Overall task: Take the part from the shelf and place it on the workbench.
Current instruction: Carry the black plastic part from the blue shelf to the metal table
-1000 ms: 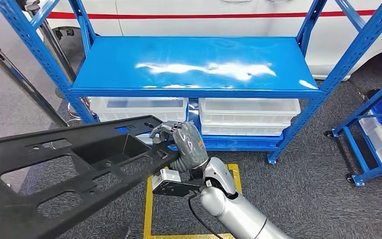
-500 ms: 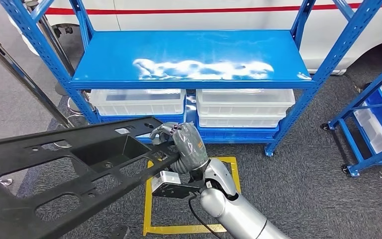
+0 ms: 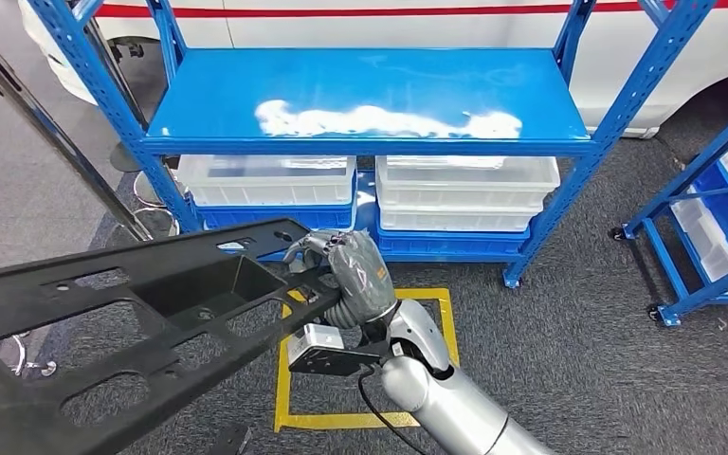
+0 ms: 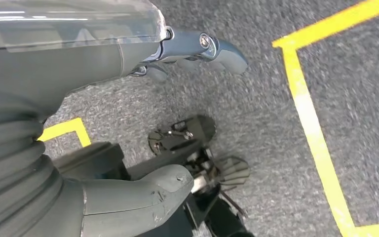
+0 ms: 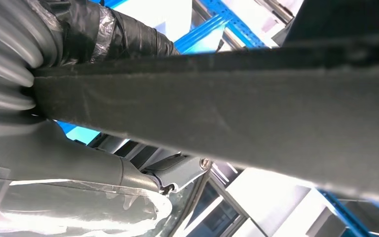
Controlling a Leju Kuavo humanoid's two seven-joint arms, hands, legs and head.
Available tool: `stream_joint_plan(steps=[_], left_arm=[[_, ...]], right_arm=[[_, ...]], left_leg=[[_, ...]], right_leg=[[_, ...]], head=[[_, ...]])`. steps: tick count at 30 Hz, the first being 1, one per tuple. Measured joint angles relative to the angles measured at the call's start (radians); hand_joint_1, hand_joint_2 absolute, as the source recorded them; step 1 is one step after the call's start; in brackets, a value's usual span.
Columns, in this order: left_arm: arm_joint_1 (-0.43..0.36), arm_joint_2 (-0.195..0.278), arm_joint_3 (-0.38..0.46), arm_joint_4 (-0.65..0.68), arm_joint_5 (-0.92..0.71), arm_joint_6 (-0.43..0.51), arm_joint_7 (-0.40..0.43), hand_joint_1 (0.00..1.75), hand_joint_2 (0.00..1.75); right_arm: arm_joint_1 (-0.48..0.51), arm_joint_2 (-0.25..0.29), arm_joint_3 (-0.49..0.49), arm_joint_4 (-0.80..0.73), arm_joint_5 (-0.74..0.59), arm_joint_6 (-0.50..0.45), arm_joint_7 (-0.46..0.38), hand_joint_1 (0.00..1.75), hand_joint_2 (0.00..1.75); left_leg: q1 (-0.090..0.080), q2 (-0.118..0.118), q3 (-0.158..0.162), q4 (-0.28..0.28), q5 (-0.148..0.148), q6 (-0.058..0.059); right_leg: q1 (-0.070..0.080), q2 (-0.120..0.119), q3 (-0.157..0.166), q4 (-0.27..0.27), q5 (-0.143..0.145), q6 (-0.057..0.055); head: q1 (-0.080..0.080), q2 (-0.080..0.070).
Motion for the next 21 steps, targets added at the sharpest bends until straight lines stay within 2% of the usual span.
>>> stream_joint_plan(steps=[1,2,4,5,6,7,8,9,10,12,14,16,17,18,20,21], left_arm=[[0.000,-0.001,0.000,0.000,0.001,0.000,0.000,0.00,1.75],[-0.001,-0.001,0.000,0.000,0.002,0.000,0.001,0.00,1.75],[-0.001,-0.002,0.000,0.000,0.004,0.000,0.002,0.00,1.75],[-0.001,-0.002,0.000,0.000,0.005,0.000,0.003,0.00,1.75],[0.000,-0.002,0.000,0.000,0.006,0.000,0.003,0.00,1.75],[0.001,-0.002,0.000,0.000,0.007,0.000,0.003,0.00,1.75],[0.001,-0.002,0.000,0.000,0.007,0.000,0.004,0.00,1.75],[0.002,-0.002,0.000,0.000,0.008,0.000,0.004,0.00,1.75],[0.002,-0.002,0.000,0.000,0.008,0.000,0.004,0.00,1.75],[0.001,-0.002,0.000,0.000,0.009,0.000,0.004,0.00,1.75],[0.000,-0.002,0.000,0.000,0.009,0.000,0.004,0.00,1.75],[0.001,-0.002,0.000,0.000,0.009,0.000,0.004,0.00,1.75],[0.001,-0.002,0.000,0.000,0.009,0.000,0.004,0.00,1.75],[0.001,-0.002,0.000,0.000,0.009,0.000,0.004,0.00,1.75],[0.000,-0.002,0.000,0.000,0.009,0.000,0.004,0.00,1.75],[0.000,-0.002,-0.001,0.000,0.009,0.000,0.004,0.00,1.75]], right_arm=[[0.000,0.000,0.000,0.000,0.000,0.000,0.000,1.75,1.75],[-0.001,0.000,0.000,0.000,0.000,0.000,0.001,1.75,1.75],[-0.002,0.000,0.001,0.001,0.000,0.000,0.001,1.75,1.75],[-0.001,0.000,0.001,0.002,0.000,-0.001,0.001,1.75,1.75],[-0.001,-0.001,0.001,0.003,0.000,-0.001,0.001,1.75,1.75],[0.000,-0.001,0.002,0.005,0.000,-0.001,0.001,1.75,1.75],[0.000,-0.001,0.002,0.006,0.000,-0.002,0.001,1.75,1.75],[0.000,-0.001,0.002,0.007,0.000,-0.002,0.001,1.75,1.75],[0.000,-0.001,0.002,0.007,0.000,-0.002,0.001,1.75,1.75],[-0.002,0.001,0.002,0.007,0.000,-0.002,0.001,1.75,1.75],[-0.003,0.002,0.002,0.006,0.000,-0.002,0.001,1.75,1.75],[-0.003,0.003,0.002,0.007,0.000,-0.003,0.001,1.75,1.75],[-0.004,0.004,0.002,0.007,0.000,-0.003,0.001,1.75,1.75],[-0.005,0.005,0.002,0.008,0.000,-0.003,0.001,1.75,1.75],[-0.006,0.008,0.002,0.008,0.000,-0.003,0.001,1.75,1.75],[-0.007,0.009,0.002,0.009,0.000,-0.003,0.001,1.75,1.75]], left_leg=[[0.002,0.002,-0.004,-0.004,0.008,0.008],[0.005,0.004,-0.009,-0.008,0.017,0.017],[0.005,0.007,-0.026,-0.009,0.032,0.030],[0.004,0.008,-0.037,-0.006,0.038,0.033],[0.003,0.009,-0.049,-0.002,0.043,0.033],[0.003,0.009,-0.061,0.003,0.049,0.032],[0.002,0.009,-0.072,0.008,0.053,0.031],[0.002,0.008,-0.082,0.014,0.057,0.029],[0.002,0.008,-0.090,0.019,0.061,0.026],[0.000,0.007,-0.103,0.026,0.069,0.017],[-0.001,0.007,-0.110,0.026,0.083,0.005],[-0.001,0.006,-0.117,0.025,0.087,-0.007],[0.000,0.006,-0.125,0.035,0.070,-0.013],[0.000,0.005,-0.137,0.064,0.034,-0.017],[0.004,0.004,-0.167,0.170,-0.061,-0.024],[0.005,0.005,-0.178,0.231,-0.094,-0.026]], right_leg=[[0.000,0.002,-0.003,0.005,-0.007,0.005],[0.000,0.003,-0.012,0.024,-0.030,0.010],[0.000,0.006,-0.044,0.119,-0.111,0.016],[-0.001,0.006,-0.063,0.184,-0.151,0.018],[-0.001,0.007,-0.076,0.238,-0.174,0.019],[-0.002,0.007,-0.077,0.266,-0.177,0.020],[-0.003,0.007,-0.062,0.261,-0.161,0.019],[-0.003,0.007,-0.028,0.220,-0.133,0.018],[-0.004,0.007,0.015,0.155,-0.111,0.014],[0.000,0.008,0.085,0.040,-0.093,0.008],[0.006,0.010,0.098,0.004,-0.094,0.001],[0.002,0.008,0.088,-0.003,-0.079,-0.012],[-0.001,0.006,0.081,-0.006,-0.069,-0.021],[-0.003,0.004,0.071,-0.009,-0.058,-0.029],[-0.002,0.001,0.046,-0.008,-0.038,-0.039],[-0.001,0.001,0.031,-0.007,-0.028,-0.041]], head=[[0.000,0.000],[0.000,0.000],[0.001,0.000],[0.001,0.000],[0.001,0.000],[0.001,0.000],[0.001,0.000],[0.000,0.000],[0.000,0.000],[0.000,0.000],[0.000,0.000],[0.000,0.000],[0.000,0.000],[0.000,0.000],[0.000,0.000],[0.000,0.000]])
